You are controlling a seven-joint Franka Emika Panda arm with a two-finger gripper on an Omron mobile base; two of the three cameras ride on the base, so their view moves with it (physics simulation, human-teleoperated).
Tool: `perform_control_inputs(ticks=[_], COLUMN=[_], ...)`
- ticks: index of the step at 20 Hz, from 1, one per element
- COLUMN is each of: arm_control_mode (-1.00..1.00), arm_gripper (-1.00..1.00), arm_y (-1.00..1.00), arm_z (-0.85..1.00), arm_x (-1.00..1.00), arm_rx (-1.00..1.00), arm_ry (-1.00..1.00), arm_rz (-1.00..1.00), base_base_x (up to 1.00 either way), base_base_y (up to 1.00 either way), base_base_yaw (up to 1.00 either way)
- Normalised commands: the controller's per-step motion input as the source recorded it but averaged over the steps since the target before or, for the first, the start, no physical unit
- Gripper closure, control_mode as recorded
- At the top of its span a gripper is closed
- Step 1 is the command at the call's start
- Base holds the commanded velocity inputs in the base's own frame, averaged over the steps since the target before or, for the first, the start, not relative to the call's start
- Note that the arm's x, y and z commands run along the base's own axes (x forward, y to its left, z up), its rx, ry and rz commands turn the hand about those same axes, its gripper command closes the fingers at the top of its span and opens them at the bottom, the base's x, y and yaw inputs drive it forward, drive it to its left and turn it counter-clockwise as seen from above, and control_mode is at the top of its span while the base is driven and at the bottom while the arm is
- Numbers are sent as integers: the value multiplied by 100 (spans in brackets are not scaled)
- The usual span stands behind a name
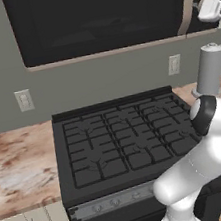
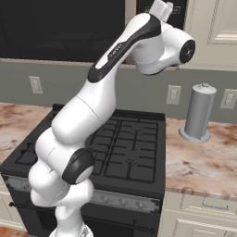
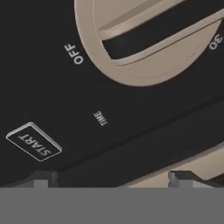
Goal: Remove the mango from the bowl and place it on the small plate. Then place the bowl with only the chicken drumstick in the microwave, close the door, and press the start button to microwave the chicken drumstick.
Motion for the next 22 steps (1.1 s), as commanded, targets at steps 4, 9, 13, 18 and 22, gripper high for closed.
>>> perform_control_inputs(ticks=[4,9,13,18,22], arm_control_mode=[-100,-100,-100,-100,-100], arm_gripper=[-100,-100,-100,-100,-100], arm_y=[0,0,-5,-28,-45], arm_z=[0,0,0,0,0], arm_x=[51,58,50,55,42], arm_rx=[0,0,0,6,12], arm_ry=[8,12,10,4,0], arm_rz=[1,4,8,13,18], base_base_x=[0,0,0,0,0], base_base_y=[0,0,0,0,0], base_base_yaw=[0,0,0,0,0])
